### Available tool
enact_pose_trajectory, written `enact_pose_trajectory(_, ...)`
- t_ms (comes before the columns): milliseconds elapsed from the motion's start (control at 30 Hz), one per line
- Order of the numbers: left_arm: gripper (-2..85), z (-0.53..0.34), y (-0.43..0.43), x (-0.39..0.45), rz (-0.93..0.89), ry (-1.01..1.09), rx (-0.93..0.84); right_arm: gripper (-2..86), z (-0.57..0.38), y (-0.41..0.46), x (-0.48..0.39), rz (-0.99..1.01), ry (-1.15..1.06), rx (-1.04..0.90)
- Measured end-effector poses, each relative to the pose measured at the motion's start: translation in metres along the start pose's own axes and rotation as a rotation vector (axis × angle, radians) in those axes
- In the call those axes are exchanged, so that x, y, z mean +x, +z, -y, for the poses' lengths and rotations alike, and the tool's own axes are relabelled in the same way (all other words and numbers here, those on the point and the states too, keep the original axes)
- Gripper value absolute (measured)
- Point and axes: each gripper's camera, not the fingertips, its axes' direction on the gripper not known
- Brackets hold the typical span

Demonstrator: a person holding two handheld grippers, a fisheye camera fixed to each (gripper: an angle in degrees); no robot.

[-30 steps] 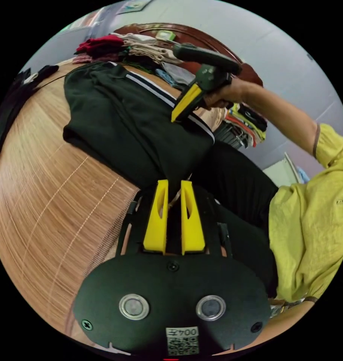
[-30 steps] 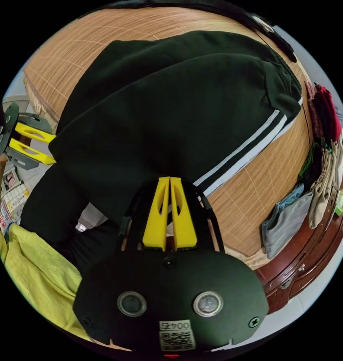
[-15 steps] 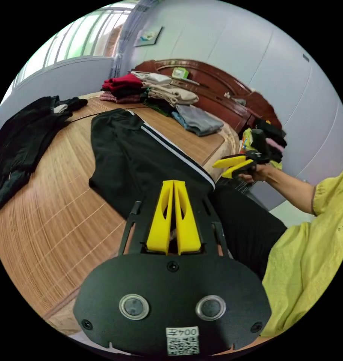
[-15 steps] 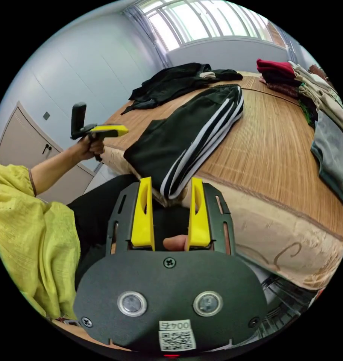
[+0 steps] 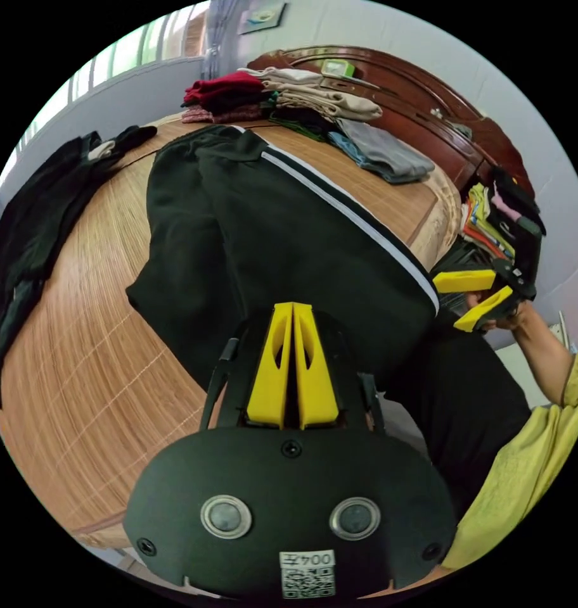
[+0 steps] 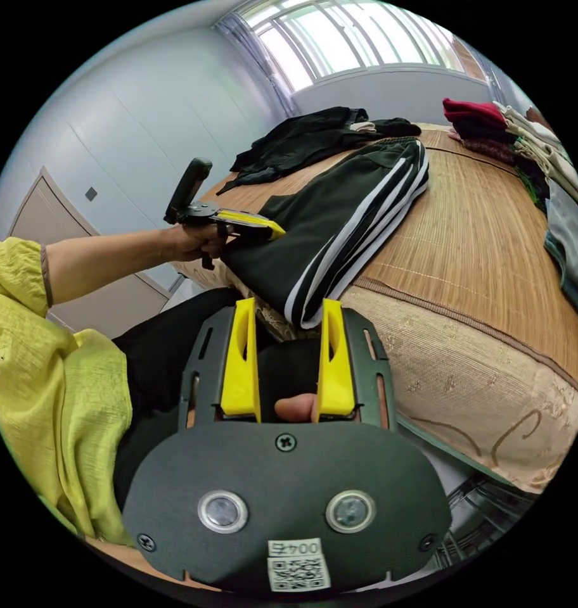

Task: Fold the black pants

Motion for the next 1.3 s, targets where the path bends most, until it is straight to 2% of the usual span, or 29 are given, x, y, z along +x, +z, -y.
enact_pose_trajectory(333, 0.4, 0.0, -0.01, -0.007, -0.053, -0.062, 0.013, 15.6, -0.015, 0.021, 0.021, 0.077, -0.037, -0.036)
enact_pose_trajectory(500, 0.4, 0.001, -0.014, -0.002, -0.041, -0.058, 0.017, 16.7, -0.015, 0.026, -0.001, -0.022, -0.143, -0.046)
enact_pose_trajectory(667, 0.4, 0.004, -0.017, 0.001, -0.038, -0.06, 0.015, 16.4, -0.031, 0.039, 0.019, -0.06, -0.162, -0.105)
enact_pose_trajectory(933, 0.4, 0.007, -0.019, 0.001, -0.048, -0.065, 0.02, 16.6, -0.037, 0.025, 0.05, 0.001, -0.114, 0.043)
enact_pose_trajectory(1300, 0.4, 0.008, -0.017, 0.003, -0.05, -0.067, 0.029, 17.0, -0.026, 0.036, 0.057, 0.028, -0.165, -0.004)
